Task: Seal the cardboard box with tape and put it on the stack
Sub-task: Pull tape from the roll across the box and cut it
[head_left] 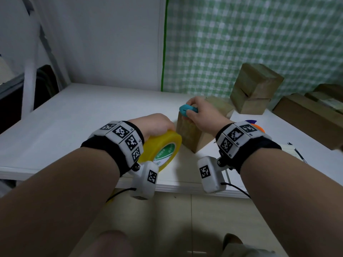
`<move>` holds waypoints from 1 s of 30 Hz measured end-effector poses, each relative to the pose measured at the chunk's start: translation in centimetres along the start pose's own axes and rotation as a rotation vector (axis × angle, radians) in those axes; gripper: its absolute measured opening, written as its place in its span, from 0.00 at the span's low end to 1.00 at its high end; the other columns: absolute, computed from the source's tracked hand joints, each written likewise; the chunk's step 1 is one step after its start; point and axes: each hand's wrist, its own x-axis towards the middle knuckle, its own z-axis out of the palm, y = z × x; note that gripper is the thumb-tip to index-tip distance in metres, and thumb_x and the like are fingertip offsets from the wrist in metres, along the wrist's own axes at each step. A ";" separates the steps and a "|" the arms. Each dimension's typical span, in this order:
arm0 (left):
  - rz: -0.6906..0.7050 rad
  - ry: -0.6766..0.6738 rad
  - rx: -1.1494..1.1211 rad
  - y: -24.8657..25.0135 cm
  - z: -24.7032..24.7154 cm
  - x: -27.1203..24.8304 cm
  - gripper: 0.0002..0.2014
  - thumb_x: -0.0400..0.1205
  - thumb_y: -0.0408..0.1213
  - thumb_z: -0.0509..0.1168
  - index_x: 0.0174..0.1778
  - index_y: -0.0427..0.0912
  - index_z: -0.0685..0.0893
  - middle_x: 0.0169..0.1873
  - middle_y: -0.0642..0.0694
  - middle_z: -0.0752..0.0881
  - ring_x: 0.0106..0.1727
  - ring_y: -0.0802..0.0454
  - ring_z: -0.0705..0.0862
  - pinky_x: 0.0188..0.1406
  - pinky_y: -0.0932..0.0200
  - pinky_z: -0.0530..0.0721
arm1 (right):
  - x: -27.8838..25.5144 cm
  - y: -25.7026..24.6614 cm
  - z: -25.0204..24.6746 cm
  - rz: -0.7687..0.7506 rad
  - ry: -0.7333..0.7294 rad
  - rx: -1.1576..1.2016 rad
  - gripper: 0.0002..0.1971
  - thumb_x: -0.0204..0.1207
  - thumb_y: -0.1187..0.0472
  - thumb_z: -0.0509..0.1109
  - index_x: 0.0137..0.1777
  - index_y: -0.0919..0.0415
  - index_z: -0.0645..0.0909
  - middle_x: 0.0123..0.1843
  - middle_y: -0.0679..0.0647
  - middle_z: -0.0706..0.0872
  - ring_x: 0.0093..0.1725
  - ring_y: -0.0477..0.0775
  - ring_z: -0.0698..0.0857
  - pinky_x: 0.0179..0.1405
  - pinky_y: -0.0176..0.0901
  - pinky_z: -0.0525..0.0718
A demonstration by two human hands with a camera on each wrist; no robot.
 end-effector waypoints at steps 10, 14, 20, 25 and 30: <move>-0.002 0.009 0.024 -0.1 -0.1 0.0 0.18 0.84 0.39 0.59 0.68 0.37 0.80 0.68 0.39 0.80 0.66 0.40 0.78 0.64 0.49 0.77 | 0.3 -0.2 -0.1 -0.045 -0.076 -0.250 0.15 0.78 0.58 0.65 0.62 0.64 0.80 0.56 0.60 0.84 0.49 0.52 0.78 0.46 0.42 0.75; -0.007 0.018 -0.018 -0.4 -0.4 0.5 0.20 0.82 0.39 0.62 0.70 0.37 0.79 0.71 0.39 0.79 0.73 0.43 0.76 0.70 0.51 0.73 | 0.4 -0.3 0.0 -0.038 -0.097 -0.230 0.15 0.78 0.58 0.67 0.60 0.65 0.80 0.49 0.56 0.78 0.48 0.53 0.77 0.34 0.39 0.73; -0.007 0.010 -0.016 -0.4 -0.3 0.9 0.20 0.82 0.39 0.62 0.70 0.37 0.79 0.71 0.39 0.79 0.73 0.43 0.76 0.69 0.51 0.74 | 0.6 -0.4 0.2 -0.038 -0.095 -0.242 0.14 0.77 0.59 0.68 0.60 0.65 0.80 0.49 0.55 0.77 0.49 0.53 0.76 0.40 0.41 0.73; -0.010 0.014 -0.016 -0.3 -0.3 1.0 0.20 0.82 0.39 0.62 0.70 0.37 0.79 0.71 0.40 0.79 0.73 0.43 0.76 0.68 0.51 0.74 | 0.6 -0.6 0.3 -0.062 -0.092 -0.306 0.15 0.78 0.59 0.67 0.60 0.66 0.79 0.48 0.55 0.76 0.48 0.53 0.75 0.43 0.41 0.70; -0.011 0.008 -0.002 -0.1 -0.3 0.8 0.20 0.83 0.39 0.61 0.70 0.38 0.79 0.71 0.40 0.79 0.72 0.42 0.77 0.68 0.51 0.75 | 0.6 -0.5 0.5 -0.096 -0.087 -0.356 0.14 0.78 0.59 0.65 0.61 0.66 0.79 0.48 0.55 0.76 0.49 0.53 0.74 0.45 0.41 0.71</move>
